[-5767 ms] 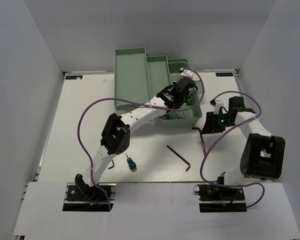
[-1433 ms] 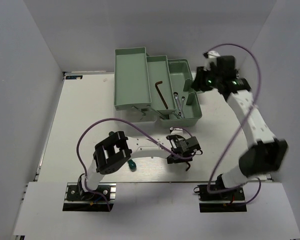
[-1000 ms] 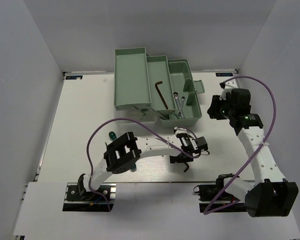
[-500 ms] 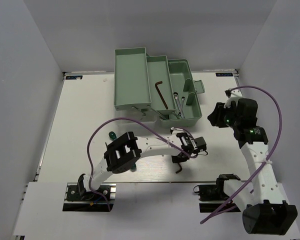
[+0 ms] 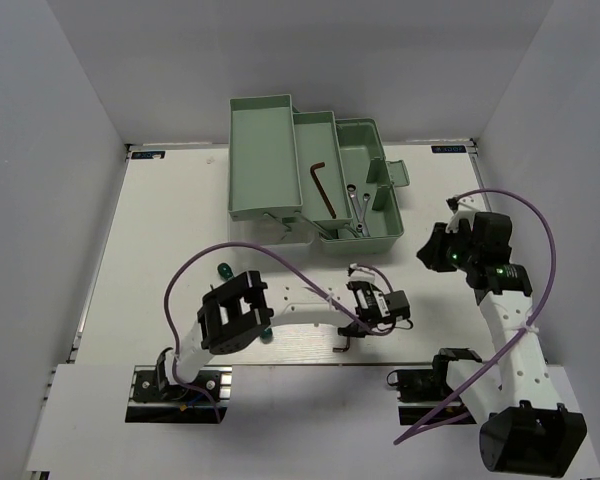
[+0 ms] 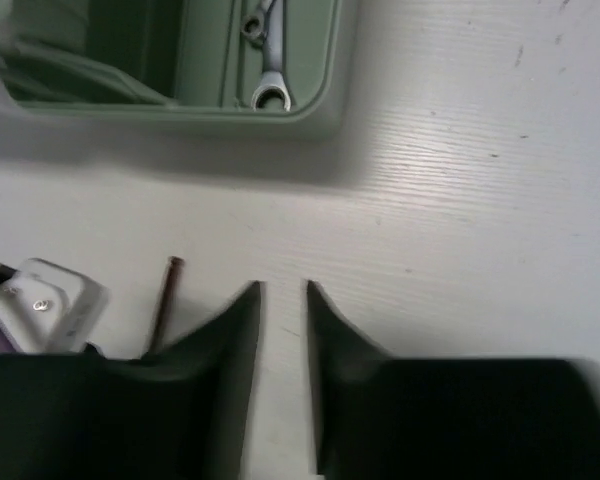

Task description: Sort the tools into containers

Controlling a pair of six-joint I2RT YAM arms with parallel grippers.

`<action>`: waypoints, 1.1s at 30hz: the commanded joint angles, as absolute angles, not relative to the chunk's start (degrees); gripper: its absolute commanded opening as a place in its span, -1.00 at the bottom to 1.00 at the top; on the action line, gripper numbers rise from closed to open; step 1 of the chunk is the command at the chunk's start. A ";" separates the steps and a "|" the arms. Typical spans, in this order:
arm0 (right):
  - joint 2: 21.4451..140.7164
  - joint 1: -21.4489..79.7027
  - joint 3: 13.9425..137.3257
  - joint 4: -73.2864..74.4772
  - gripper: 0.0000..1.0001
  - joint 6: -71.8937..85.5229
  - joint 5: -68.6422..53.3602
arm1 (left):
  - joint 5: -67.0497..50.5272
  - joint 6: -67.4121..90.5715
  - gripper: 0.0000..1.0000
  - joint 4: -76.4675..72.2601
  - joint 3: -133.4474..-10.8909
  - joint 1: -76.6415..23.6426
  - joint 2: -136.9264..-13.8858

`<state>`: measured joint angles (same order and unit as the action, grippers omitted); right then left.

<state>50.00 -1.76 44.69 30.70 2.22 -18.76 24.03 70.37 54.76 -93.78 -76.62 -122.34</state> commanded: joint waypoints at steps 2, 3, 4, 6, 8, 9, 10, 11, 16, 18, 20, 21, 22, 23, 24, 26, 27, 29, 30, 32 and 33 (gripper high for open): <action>47.03 -2.64 42.63 31.46 -1.00 0.53 -17.59 | 28.29 56.53 -1.00 54.50 -97.82 -78.40 -113.32; 47.02 -2.64 42.10 31.55 -1.00 0.44 -16.80 | 28.30 55.38 -1.00 53.97 -98.52 -78.40 -111.81; 46.85 -2.98 42.01 31.64 -1.00 0.27 -16.35 | 28.30 50.93 -1.00 50.83 -98.53 -78.40 -110.23; 46.50 -3.25 41.05 31.99 -1.00 0.26 -14.60 | 28.30 48.35 -1.00 47.48 -98.53 -78.40 -105.94; 45.62 -3.60 40.26 31.12 -1.00 -1.39 -12.41 | 29.95 45.54 -1.00 47.46 -99.57 -77.17 -103.90; 45.35 -3.78 39.99 30.68 -1.00 -1.58 -10.22 | 31.36 44.22 -1.00 47.46 -100.89 -77.17 -103.02; 44.39 -3.87 39.64 29.80 -1.00 -1.50 -8.98 | 33.47 43.16 -1.00 47.46 -101.94 -77.17 -102.40; 44.04 -4.13 39.20 29.19 -1.00 -1.58 -6.88 | 36.27 41.24 -1.00 47.46 -103.08 -76.38 -101.78; 44.12 -4.66 38.59 29.44 -1.00 -0.88 -6.85 | 44.63 33.06 -1.00 43.26 -110.13 -71.82 -101.78; 43.95 -4.75 38.06 29.27 -1.00 -0.88 -8.16 | 48.49 27.44 -1.00 36.93 -110.74 -69.62 -102.30; 44.30 -4.92 37.88 29.27 -1.00 -0.88 -9.05 | 49.39 22.71 -1.00 31.94 -111.97 -67.77 -102.83; 44.38 -4.83 37.53 29.27 -1.00 -1.05 -9.57 | 50.00 21.28 -1.00 30.34 -111.97 -65.85 -104.14; 44.47 -4.83 37.53 29.27 -1.00 -1.05 -10.10 | 50.01 19.79 -1.00 28.93 -112.67 -64.79 -104.93; 44.56 -4.92 37.53 29.18 -1.00 -1.14 -10.28 | 50.01 17.60 -1.00 27.44 -114.33 -63.82 -105.81; 44.73 -4.92 37.27 29.18 -1.00 -1.23 -11.07 | 50.62 16.45 -1.00 26.73 -115.13 -62.16 -106.86; 45.26 -4.92 37.27 29.27 -1.00 -1.41 -11.60 | 50.63 15.04 -1.00 26.72 -117.77 -60.39 -110.28; 45.35 -4.83 37.27 29.35 -1.00 -1.41 -12.47 | 49.75 13.81 -1.00 25.67 -117.77 -59.42 -111.35; 45.62 -4.83 37.09 29.44 -1.00 -1.41 -13.01 | 49.22 13.80 -1.00 25.66 -120.49 -56.70 -115.02; 45.53 -5.01 37.18 29.53 -1.00 -1.49 -13.53 | 49.22 13.80 -1.00 26.97 -121.63 -55.82 -116.35; 45.62 -4.92 37.18 29.62 -1.00 -1.67 -14.76 | 47.48 13.80 -1.00 27.77 -123.92 -53.53 -118.55; 45.79 -4.92 37.18 29.79 -1.00 -1.93 -15.29 | 47.46 13.80 -1.00 27.77 -123.93 -52.92 -119.87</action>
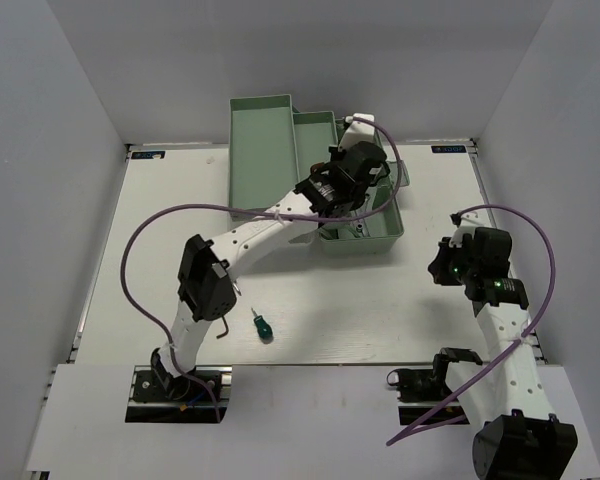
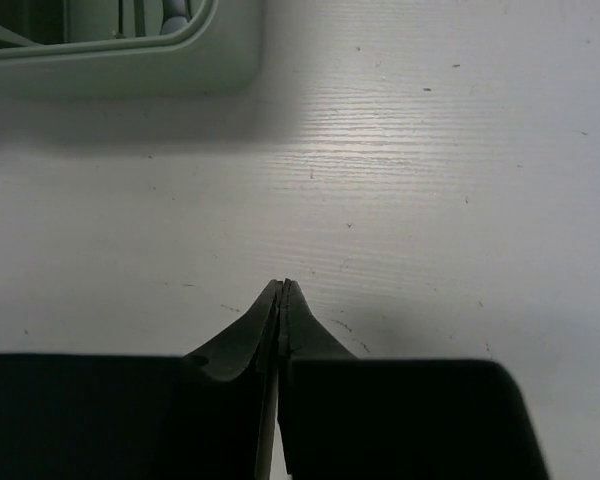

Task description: Sort the tools into containers

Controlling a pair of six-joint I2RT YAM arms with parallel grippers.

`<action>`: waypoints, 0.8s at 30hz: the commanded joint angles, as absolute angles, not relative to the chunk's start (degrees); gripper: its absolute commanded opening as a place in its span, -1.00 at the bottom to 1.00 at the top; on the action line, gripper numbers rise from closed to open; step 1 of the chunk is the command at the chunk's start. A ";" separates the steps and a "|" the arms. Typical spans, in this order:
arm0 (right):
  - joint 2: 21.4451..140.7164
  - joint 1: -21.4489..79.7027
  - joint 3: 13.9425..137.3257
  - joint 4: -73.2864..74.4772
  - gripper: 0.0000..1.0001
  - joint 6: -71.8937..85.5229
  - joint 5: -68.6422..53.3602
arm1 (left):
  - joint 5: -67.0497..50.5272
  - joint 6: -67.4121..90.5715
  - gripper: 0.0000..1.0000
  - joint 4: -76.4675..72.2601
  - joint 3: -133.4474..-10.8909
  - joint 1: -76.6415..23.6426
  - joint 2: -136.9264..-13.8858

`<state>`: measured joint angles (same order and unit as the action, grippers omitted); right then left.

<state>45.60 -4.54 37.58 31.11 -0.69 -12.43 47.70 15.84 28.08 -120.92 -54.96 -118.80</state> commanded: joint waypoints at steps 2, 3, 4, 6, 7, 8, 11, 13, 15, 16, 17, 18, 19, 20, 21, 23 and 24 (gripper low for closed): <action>46.14 -4.92 37.35 30.06 -0.79 -2.37 -18.08 | 45.97 14.32 -1.00 27.25 -124.53 -51.33 -120.41; 46.06 -4.92 37.27 30.49 -0.65 -2.63 -18.98 | 45.97 14.33 -1.00 27.25 -125.06 -51.33 -121.19; 46.14 -4.92 37.27 30.59 -0.49 -2.90 -19.85 | 45.44 14.85 -1.00 27.25 -125.59 -50.46 -121.98; 46.05 -4.83 37.35 31.02 -0.24 -3.60 -23.11 | 44.74 15.46 -0.85 28.04 -126.12 -49.57 -122.69; 46.05 -4.83 37.18 31.03 -0.17 -3.69 -23.90 | 44.74 15.47 -0.74 28.91 -126.99 -48.96 -122.70; 46.14 -4.92 37.18 31.20 -0.09 -4.30 -26.43 | 43.69 15.47 -0.47 28.92 -127.00 -48.43 -122.70; 46.67 -4.83 37.27 32.08 -0.02 -5.71 -31.09 | 41.49 16.00 0.05 29.44 -127.00 -48.43 -122.70; 46.41 -4.75 36.91 32.43 0.03 -6.85 -32.42 | 40.53 16.00 0.22 29.44 -127.00 -47.90 -122.08; 46.49 -4.66 36.83 32.96 0.03 -7.99 -35.76 | 39.29 15.47 0.36 29.44 -127.62 -47.90 -121.38; 46.49 -4.57 36.65 33.22 0.00 -8.52 -36.82 | 38.59 15.47 0.36 29.44 -128.14 -47.90 -120.33; 46.58 -4.31 36.65 33.40 -0.02 -10.87 -41.18 | 37.54 15.47 0.36 30.05 -128.14 -47.90 -119.54; 46.50 -4.22 36.65 34.62 -0.15 -11.86 -42.87 | 37.53 15.47 0.36 30.06 -128.14 -49.21 -118.40; 46.58 -3.52 36.56 34.80 -0.23 -12.65 -44.98 | 37.01 15.47 0.36 30.06 -128.14 -49.22 -116.91; 46.93 -2.56 36.48 35.07 -0.28 -15.44 -50.05 | 35.87 15.99 0.31 30.67 -127.01 -50.09 -112.37; 47.37 -1.77 36.74 35.33 -0.37 -16.16 -51.23 | 34.47 16.61 0.11 30.67 -122.48 -50.71 -109.11; 48.51 1.57 36.74 35.42 -0.47 -17.48 -52.30 | 32.88 19.23 -0.26 30.67 -114.39 -50.71 -100.85; 48.60 5.41 36.83 34.29 -0.51 -17.58 -51.86 | 32.35 21.25 -0.48 29.89 -104.25 -50.71 -91.24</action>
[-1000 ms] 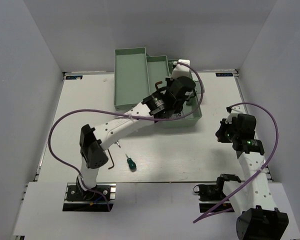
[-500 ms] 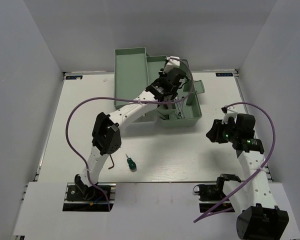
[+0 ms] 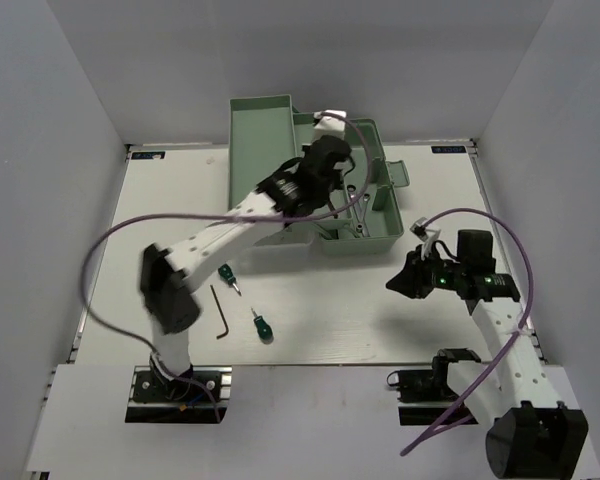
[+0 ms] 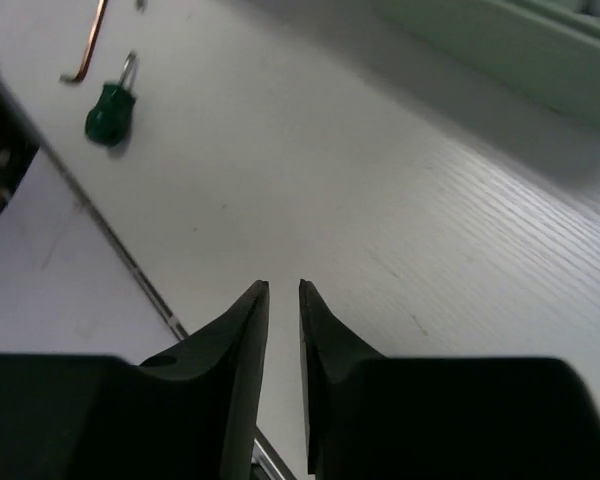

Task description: Sort the tools into containers

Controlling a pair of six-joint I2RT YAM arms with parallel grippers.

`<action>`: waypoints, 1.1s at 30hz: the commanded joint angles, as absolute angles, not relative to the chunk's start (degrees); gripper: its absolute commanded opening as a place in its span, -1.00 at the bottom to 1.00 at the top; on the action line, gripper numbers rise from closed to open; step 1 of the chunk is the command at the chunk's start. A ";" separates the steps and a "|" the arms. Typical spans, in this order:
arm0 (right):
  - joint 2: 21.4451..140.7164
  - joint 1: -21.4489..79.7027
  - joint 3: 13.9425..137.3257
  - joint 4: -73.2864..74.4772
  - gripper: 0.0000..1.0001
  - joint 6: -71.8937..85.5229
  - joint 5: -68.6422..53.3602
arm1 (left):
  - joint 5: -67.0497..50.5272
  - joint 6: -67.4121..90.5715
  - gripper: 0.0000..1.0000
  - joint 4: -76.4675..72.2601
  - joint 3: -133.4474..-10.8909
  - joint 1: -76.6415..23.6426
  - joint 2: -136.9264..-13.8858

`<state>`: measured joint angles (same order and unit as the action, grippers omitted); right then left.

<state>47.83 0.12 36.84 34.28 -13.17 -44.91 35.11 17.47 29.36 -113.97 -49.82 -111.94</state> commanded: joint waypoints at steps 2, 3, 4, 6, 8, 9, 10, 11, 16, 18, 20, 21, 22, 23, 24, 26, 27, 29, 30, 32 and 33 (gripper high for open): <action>50.00 8.16 37.44 31.57 -0.57 -17.49 -48.97 | 33.57 24.33 -1.00 30.75 -89.31 -51.23 -81.26; 50.53 12.52 38.31 31.38 -0.57 -17.58 -46.61 | 33.57 27.04 -1.00 33.28 -85.03 -51.24 -76.77; 52.10 13.96 39.80 30.68 -0.60 -17.58 -44.49 | 36.45 29.51 -1.00 36.36 -81.60 -51.24 -68.90; 56.39 19.82 42.44 30.85 -0.63 -17.58 -41.42 | 38.40 36.69 -1.00 46.51 -72.63 -51.24 -62.52; 58.35 24.75 45.35 30.06 -0.63 -16.79 -37.72 | 39.89 41.37 -0.68 52.53 -65.17 -51.24 -55.48; 61.49 26.44 45.96 29.80 -0.59 -16.79 -35.44 | 39.90 43.48 -0.52 57.00 -63.04 -51.24 -53.98; 62.57 30.63 48.06 29.19 -0.53 -16.87 -33.07 | 39.29 46.81 -0.09 58.87 -61.10 -51.24 -52.83; 63.80 32.15 48.69 29.27 -0.46 -17.05 -31.83 | 38.68 48.59 0.04 60.71 -58.30 -51.24 -52.21; 73.20 46.44 53.52 28.92 -0.39 -19.42 -16.81 | 39.19 61.58 0.41 69.07 -54.84 -51.24 -52.66; 76.54 50.68 57.45 27.69 -0.37 -18.29 -13.21 | 39.90 63.97 0.47 69.70 -53.01 -50.63 -49.50; 82.60 54.13 60.02 26.98 -0.34 -13.47 -10.90 | 41.13 67.49 0.50 71.36 -52.38 -50.62 -42.22; 84.36 55.79 65.25 26.98 -0.34 -11.79 -10.64 | 41.65 68.63 0.50 71.89 -52.38 -50.62 -39.32; 90.03 56.33 67.13 27.24 -0.31 -9.08 -10.90 | 42.36 68.64 0.50 71.89 -51.69 -50.62 -36.07; 92.00 58.43 71.15 27.86 -0.28 -6.62 -11.68 | 42.36 68.64 0.52 69.55 -50.90 -50.62 -32.56; 93.59 59.32 75.63 28.21 -0.24 -5.37 -12.21 | 41.49 66.21 0.52 67.17 -50.11 -50.62 -24.34; 101.23 61.77 82.74 30.49 -0.24 -2.21 -12.48 | 39.47 55.36 0.52 56.76 -46.42 -50.62 -15.78; 104.99 62.40 87.49 32.50 -0.20 -1.07 -12.13 | 38.51 53.37 0.59 54.86 -45.36 -50.62 -11.90; 109.66 64.06 93.76 33.48 -0.12 -0.44 -11.52 | 37.79 51.25 0.59 55.71 -44.65 -50.62 -5.46; 112.65 65.20 95.43 33.75 -0.12 1.21 -9.95 | 38.32 51.24 0.59 57.46 -44.65 -50.62 -5.45; 117.56 66.27 100.71 34.19 -0.10 3.15 -9.41 | 38.32 51.24 0.59 60.19 -46.58 -50.62 -7.02; 118.64 67.31 101.68 34.02 -0.10 4.47 -7.66 | 37.54 50.72 0.59 60.99 -47.19 -50.62 -7.81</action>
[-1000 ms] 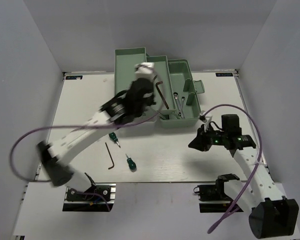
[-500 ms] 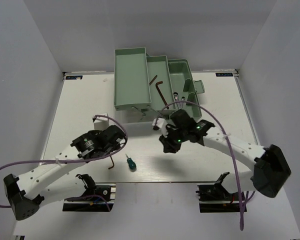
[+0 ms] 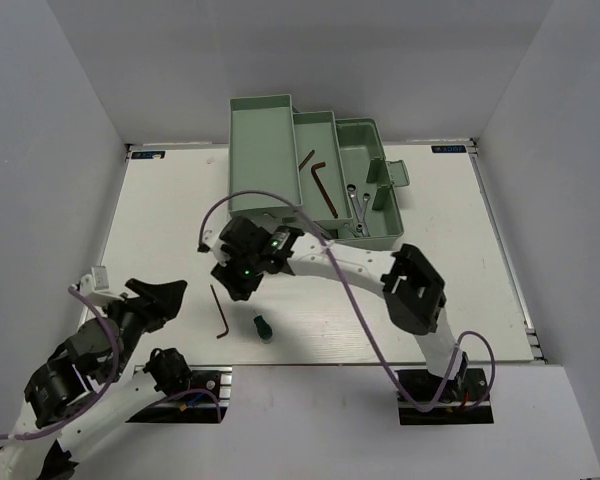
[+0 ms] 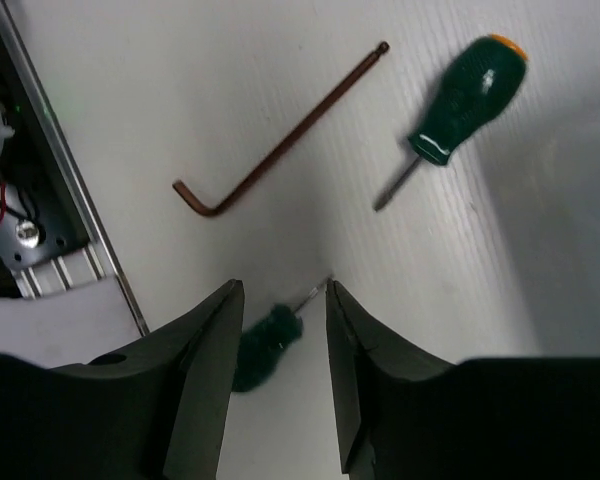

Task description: Sort the tools into containers

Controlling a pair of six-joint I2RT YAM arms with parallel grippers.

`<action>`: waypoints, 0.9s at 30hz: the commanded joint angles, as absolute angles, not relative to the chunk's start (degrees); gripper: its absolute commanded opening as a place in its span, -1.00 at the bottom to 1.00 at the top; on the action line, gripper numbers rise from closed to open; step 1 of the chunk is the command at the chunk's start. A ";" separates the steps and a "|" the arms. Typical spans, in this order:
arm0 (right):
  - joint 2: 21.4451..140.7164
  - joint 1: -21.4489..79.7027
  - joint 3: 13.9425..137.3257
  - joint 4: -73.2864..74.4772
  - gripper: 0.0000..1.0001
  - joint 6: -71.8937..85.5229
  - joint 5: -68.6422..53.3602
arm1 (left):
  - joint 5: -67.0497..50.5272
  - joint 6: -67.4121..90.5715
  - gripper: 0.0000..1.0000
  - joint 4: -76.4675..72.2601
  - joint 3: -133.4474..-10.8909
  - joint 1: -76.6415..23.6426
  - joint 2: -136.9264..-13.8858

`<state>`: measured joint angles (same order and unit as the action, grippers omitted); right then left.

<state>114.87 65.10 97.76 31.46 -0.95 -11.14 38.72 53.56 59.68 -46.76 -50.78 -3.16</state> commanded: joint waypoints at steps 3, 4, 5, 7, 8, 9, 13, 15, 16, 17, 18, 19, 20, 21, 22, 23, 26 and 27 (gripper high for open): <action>123.29 69.68 106.59 33.22 -0.07 6.76 -3.38 | 36.91 48.43 0.59 61.52 -47.72 -50.62 -8.88; 124.01 70.22 108.44 33.14 -0.07 7.12 -2.04 | 37.61 48.43 0.59 61.52 -47.72 -50.62 -8.88; 125.49 70.66 109.24 32.87 -0.07 7.47 -0.28 | 38.40 47.73 0.59 62.22 -48.25 -50.62 -8.88; 127.34 71.97 110.65 32.17 -0.07 8.70 2.89 | 38.93 47.72 0.61 62.84 -48.25 -50.62 -6.96; 127.70 72.33 111.79 30.78 -0.11 9.22 4.64 | 38.94 47.03 0.61 62.84 -48.25 -50.62 -6.07; 128.92 72.68 111.97 30.33 -0.11 9.75 5.79 | 38.94 47.02 0.61 62.84 -48.25 -50.62 -5.19; 132.43 73.39 114.87 28.92 -0.11 10.37 9.66 | 38.94 47.02 0.61 63.37 -48.25 -50.62 -1.50; 133.76 73.56 115.84 28.48 -0.11 11.25 10.11 | 38.94 46.41 0.61 62.85 -47.72 -50.62 -0.26; 134.55 73.39 116.19 28.39 -0.11 11.69 10.19 | 38.94 46.41 0.61 62.84 -47.72 -50.62 0.43; 135.43 73.21 116.37 28.39 -0.11 12.04 10.20 | 38.41 46.41 0.61 62.84 -47.72 -50.62 0.44; 135.61 73.21 116.63 28.48 -0.11 12.21 10.11 | 38.41 46.41 0.61 62.84 -47.72 -50.62 0.44; 136.14 73.82 116.63 28.30 -0.11 12.39 9.67 | 38.41 46.41 0.61 62.84 -47.72 -50.62 0.44; 136.58 73.31 116.72 28.39 -0.11 12.57 9.76 | 38.41 46.41 0.61 62.84 -47.72 -50.62 0.44; 136.76 73.65 116.89 28.39 -0.11 12.48 9.93 | 38.41 46.41 0.61 62.84 -47.72 -50.62 0.44; 136.93 73.48 116.72 28.39 -0.13 12.48 9.84 | 38.41 46.41 0.61 62.84 -47.72 -50.62 0.44; 137.72 73.39 116.98 28.13 -0.13 12.65 10.28 | 38.41 46.41 0.61 62.84 -47.72 -50.62 0.44; 138.43 73.39 117.07 28.30 -0.16 12.74 10.90 | 38.41 46.41 0.61 62.84 -47.20 -50.62 0.44; 138.60 73.21 116.98 28.39 -0.16 12.83 10.72 | 38.41 46.41 0.61 62.84 -47.20 -50.62 0.44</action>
<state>137.25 73.41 115.11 29.23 11.75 9.30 38.41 47.16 62.54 -47.11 -50.74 0.03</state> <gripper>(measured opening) 0.423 0.806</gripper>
